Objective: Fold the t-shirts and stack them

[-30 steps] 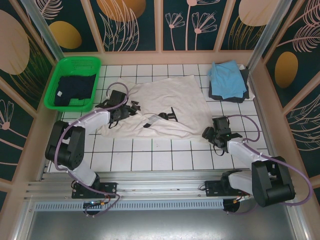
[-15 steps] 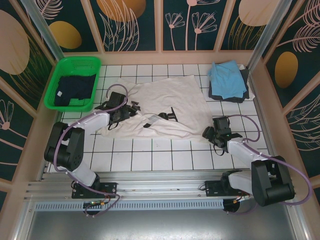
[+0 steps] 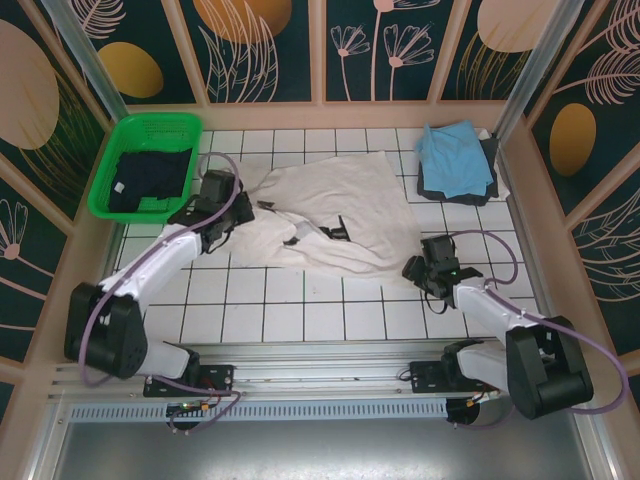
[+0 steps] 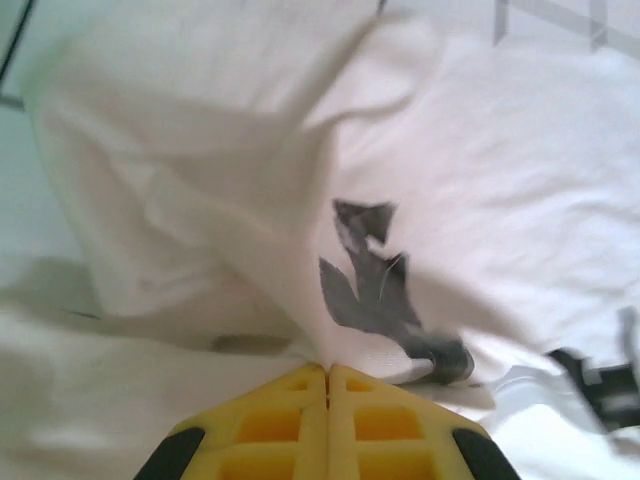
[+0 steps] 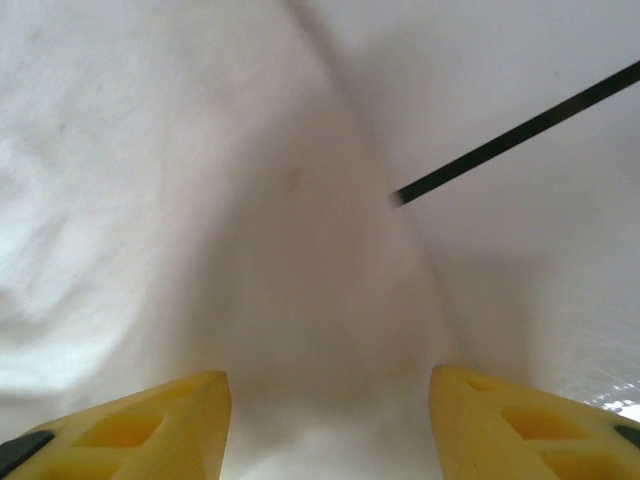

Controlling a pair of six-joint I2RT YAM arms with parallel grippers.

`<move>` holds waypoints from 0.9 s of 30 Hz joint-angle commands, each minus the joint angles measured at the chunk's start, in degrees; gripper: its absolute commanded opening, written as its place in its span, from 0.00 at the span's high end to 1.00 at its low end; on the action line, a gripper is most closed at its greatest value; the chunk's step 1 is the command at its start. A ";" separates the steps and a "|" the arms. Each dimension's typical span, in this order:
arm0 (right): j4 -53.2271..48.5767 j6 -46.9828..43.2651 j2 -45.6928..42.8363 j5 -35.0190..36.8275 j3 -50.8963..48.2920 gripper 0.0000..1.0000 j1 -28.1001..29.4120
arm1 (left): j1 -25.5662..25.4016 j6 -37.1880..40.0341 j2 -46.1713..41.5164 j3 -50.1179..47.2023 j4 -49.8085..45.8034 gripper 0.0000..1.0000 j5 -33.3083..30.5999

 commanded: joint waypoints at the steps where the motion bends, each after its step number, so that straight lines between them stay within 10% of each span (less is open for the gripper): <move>1: -3.44 1.76 -1.65 3.33 0.04 0.46 0.49 | -0.03 0.05 -6.01 2.34 -0.54 1.00 -1.79; 6: 0.94 1.84 -1.14 -3.22 -2.40 0.59 1.34 | 0.00 -0.26 -11.10 0.89 -0.76 1.00 -2.42; 19: -0.61 7.01 -3.74 -2.31 -0.98 0.49 13.74 | 0.11 0.30 -4.29 -1.44 0.64 1.00 -3.86; 27: 0.50 4.74 1.93 0.89 -0.36 0.61 12.94 | 0.59 -0.16 -1.24 -3.07 -0.50 0.53 -4.59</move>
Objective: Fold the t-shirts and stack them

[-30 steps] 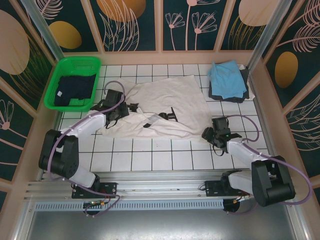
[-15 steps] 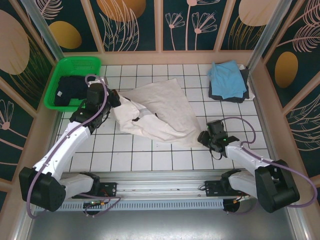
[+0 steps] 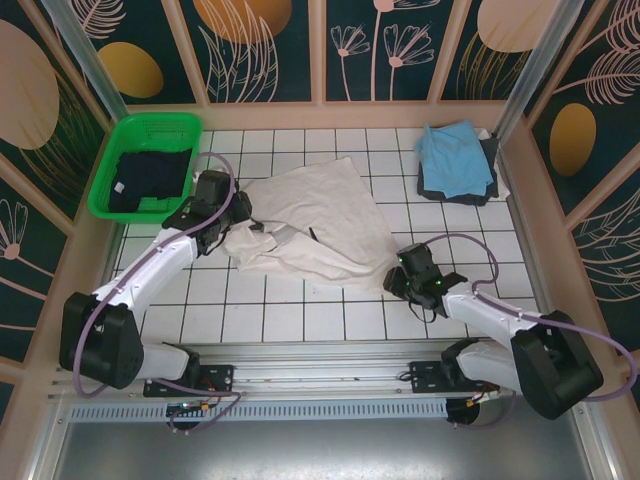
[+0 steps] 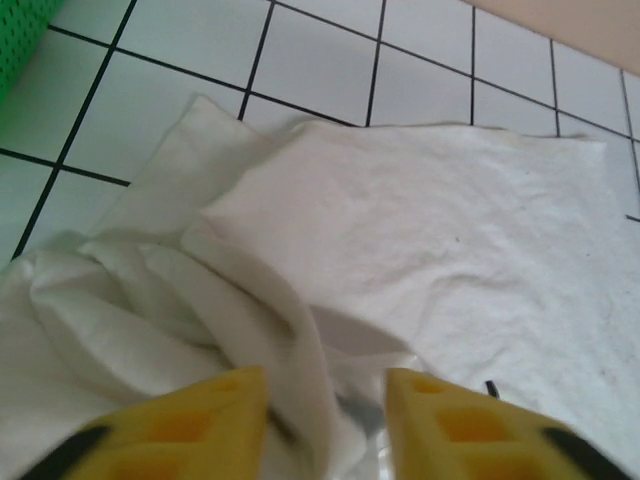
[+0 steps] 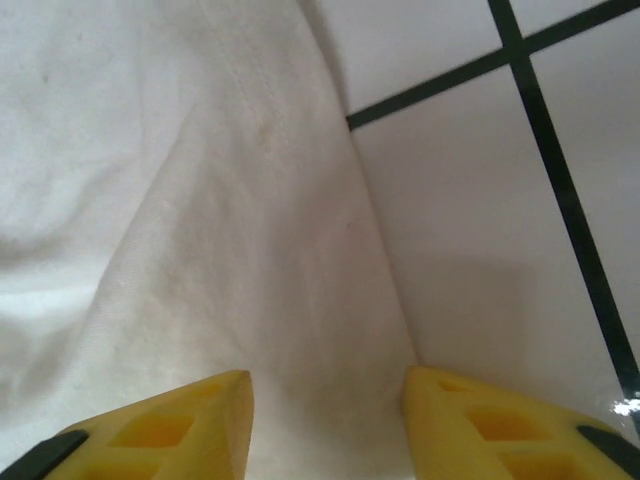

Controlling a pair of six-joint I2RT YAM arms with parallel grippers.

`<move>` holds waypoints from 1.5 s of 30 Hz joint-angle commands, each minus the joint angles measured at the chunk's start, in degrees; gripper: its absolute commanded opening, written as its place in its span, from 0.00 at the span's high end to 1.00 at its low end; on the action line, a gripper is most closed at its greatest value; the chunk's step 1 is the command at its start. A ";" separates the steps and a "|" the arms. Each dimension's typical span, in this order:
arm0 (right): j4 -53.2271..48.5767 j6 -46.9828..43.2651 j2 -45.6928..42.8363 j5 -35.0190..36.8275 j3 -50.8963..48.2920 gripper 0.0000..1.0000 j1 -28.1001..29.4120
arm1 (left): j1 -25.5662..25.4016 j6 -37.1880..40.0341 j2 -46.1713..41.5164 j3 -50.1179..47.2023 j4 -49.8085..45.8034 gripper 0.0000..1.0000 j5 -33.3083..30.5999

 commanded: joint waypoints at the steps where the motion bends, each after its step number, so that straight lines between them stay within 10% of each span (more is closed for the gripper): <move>1: -0.29 -0.82 1.57 2.69 0.74 0.64 -0.78 | 0.50 0.12 -0.72 -2.26 -0.42 0.50 -1.26; 21: 1.42 -6.37 3.07 1.85 3.03 1.00 -5.75 | -2.71 -16.66 -26.51 -28.38 -4.54 0.38 -0.20; 29: 1.46 -7.26 1.94 0.77 3.48 1.00 -5.84 | -2.81 -17.15 -19.42 -33.33 7.84 0.38 4.73; 35: 1.06 -7.09 -1.08 -0.49 2.25 1.00 -5.85 | -2.79 -17.36 -12.42 -33.01 15.44 0.47 4.79; 44: -2.81 -6.01 -4.55 -0.39 1.15 0.99 -5.77 | -2.81 -16.59 -11.13 -30.94 13.74 0.90 2.81; 45: -3.75 -5.65 -4.64 -0.43 1.22 0.83 -5.76 | -2.79 -16.50 -11.96 -30.78 13.12 0.91 2.68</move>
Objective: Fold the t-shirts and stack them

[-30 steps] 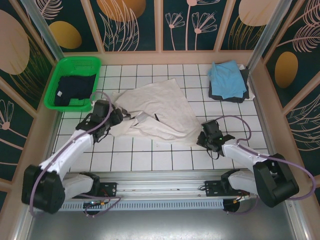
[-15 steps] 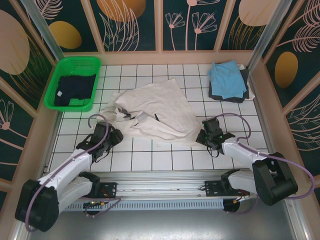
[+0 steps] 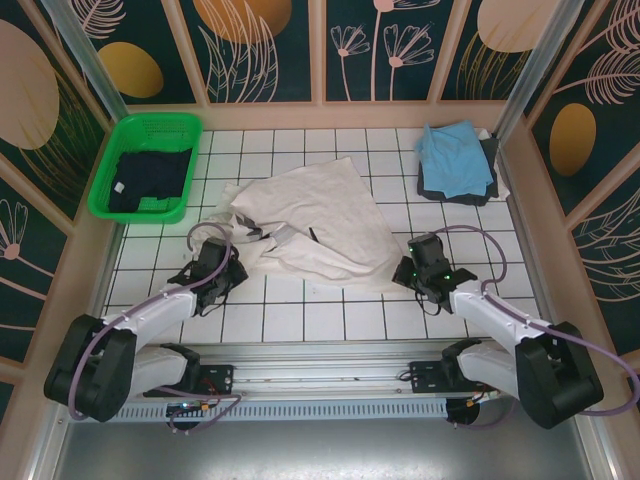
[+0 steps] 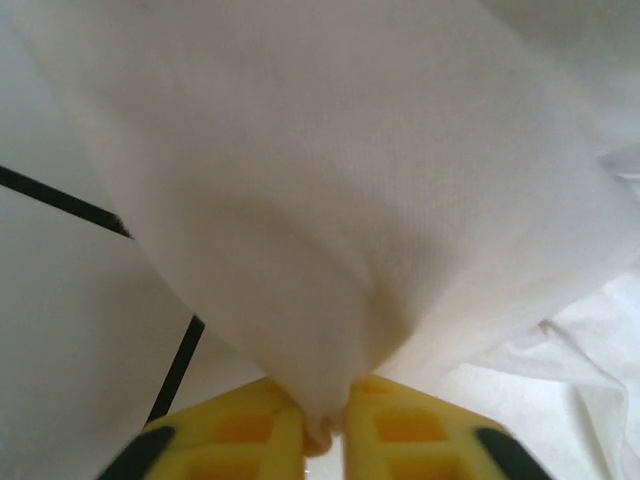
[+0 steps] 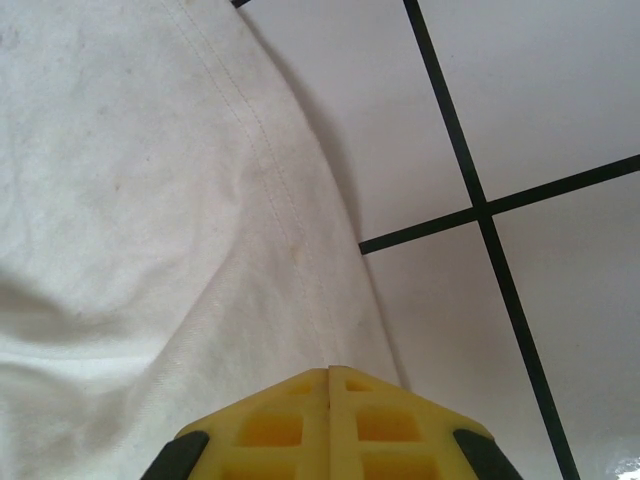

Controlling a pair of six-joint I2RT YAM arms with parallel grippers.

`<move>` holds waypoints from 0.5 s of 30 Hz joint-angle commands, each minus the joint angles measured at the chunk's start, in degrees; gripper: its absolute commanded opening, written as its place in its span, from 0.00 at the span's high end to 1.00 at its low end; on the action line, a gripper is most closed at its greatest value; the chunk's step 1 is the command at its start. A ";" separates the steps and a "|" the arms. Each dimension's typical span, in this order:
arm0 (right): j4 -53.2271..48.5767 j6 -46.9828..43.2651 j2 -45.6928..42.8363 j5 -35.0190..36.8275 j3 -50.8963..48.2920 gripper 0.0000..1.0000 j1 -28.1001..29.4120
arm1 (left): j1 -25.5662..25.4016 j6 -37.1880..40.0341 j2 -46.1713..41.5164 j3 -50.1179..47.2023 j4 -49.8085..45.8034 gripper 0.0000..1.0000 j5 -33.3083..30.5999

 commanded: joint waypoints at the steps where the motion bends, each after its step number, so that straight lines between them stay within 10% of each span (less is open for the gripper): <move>1: -4.78 0.94 -1.45 -0.03 -0.68 0.66 -0.19 | -0.39 0.54 -3.16 2.20 -0.88 0.92 -1.26; 15: -6.06 2.97 9.43 5.26 0.98 0.52 5.90 | -0.39 1.84 -11.19 4.09 -7.32 1.00 -1.13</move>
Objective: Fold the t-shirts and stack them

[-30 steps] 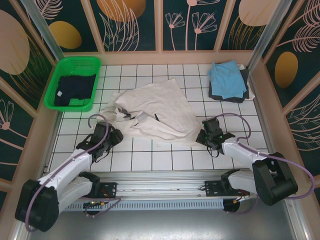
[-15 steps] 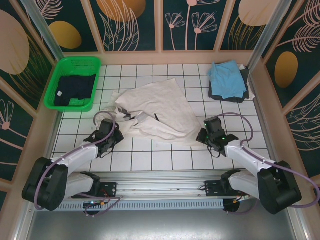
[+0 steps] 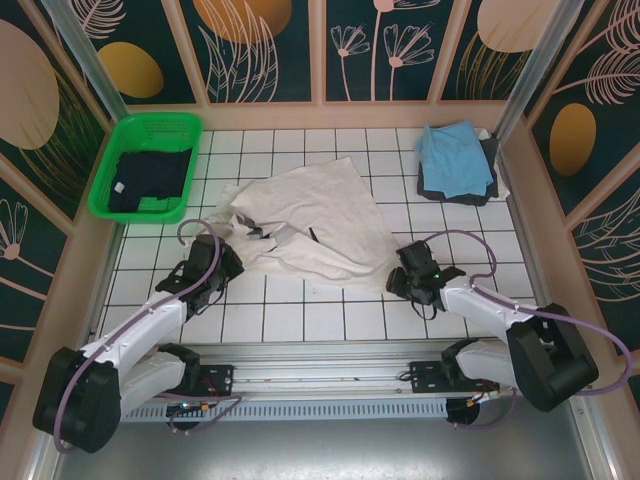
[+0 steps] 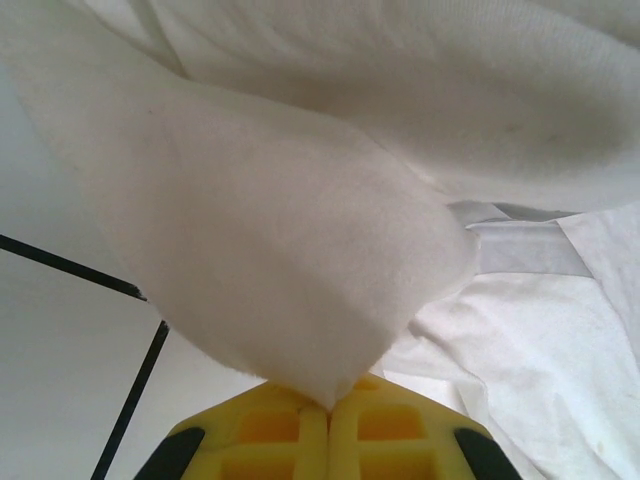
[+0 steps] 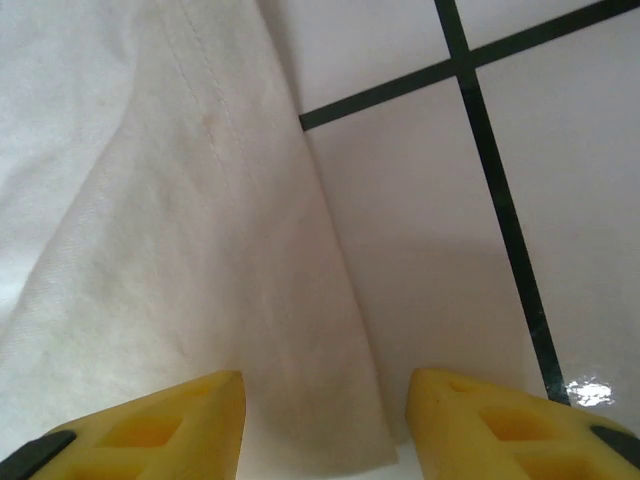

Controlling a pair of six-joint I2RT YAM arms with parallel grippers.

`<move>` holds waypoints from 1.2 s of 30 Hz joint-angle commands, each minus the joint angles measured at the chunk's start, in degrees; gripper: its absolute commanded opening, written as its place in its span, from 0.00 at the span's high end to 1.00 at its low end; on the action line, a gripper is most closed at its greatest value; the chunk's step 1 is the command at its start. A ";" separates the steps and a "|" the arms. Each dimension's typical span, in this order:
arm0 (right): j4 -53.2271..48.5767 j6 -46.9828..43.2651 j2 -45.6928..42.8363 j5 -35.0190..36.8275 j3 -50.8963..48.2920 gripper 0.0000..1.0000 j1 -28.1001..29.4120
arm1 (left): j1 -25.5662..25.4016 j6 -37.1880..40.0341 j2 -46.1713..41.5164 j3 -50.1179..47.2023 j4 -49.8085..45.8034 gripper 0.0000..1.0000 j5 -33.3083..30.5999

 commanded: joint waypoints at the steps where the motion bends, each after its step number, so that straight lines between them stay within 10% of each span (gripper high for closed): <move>1: -1.42 1.14 4.57 4.04 0.65 0.52 1.51 | -0.39 1.52 -2.12 2.35 -3.37 1.00 -0.80; 10: -1.59 0.87 4.50 5.36 1.66 0.98 1.75 | -0.37 2.92 -4.95 6.62 -7.08 1.00 -1.86; 23: -12.11 -9.22 -19.32 9.30 34.47 1.00 0.69 | -0.30 12.99 -5.23 40.62 -19.62 1.00 -5.89; 29: -5.98 -15.53 -5.97 11.65 48.94 1.00 -5.75 | 0.47 19.32 8.46 57.86 -18.90 1.00 -12.51; 36: -2.61 -16.83 19.34 -3.50 75.35 1.00 -19.56 | 8.46 26.29 38.28 97.59 -24.95 1.00 -1.23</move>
